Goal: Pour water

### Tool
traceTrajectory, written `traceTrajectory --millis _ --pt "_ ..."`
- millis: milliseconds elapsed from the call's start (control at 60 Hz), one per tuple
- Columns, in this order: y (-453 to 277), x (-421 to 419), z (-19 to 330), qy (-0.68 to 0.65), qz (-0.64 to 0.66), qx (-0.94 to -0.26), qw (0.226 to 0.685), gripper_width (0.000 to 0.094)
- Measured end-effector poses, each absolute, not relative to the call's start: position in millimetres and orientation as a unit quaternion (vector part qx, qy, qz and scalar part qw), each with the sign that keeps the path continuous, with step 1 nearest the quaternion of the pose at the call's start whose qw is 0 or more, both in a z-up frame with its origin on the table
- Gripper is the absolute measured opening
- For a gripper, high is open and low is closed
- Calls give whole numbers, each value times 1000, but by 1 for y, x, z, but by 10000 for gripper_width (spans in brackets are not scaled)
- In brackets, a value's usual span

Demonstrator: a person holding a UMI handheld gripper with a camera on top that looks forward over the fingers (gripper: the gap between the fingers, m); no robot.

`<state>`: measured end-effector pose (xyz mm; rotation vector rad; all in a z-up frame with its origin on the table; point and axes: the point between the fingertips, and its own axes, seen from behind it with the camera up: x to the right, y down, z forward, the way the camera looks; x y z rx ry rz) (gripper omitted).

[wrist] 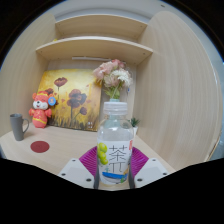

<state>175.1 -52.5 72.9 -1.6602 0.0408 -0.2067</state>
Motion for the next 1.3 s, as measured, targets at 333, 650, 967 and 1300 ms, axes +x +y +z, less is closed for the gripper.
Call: traceTrajectory --millis 333,650,967,1300 --pt "-35 146 92 -45 -144 -740 655 387" --pt "27 -14 177 -337 -347 -612 625 387" --pt "45 -137 193 -564 -511 -366 535 384" --pt "54 -171 182 -655 -606 -166 419 385"
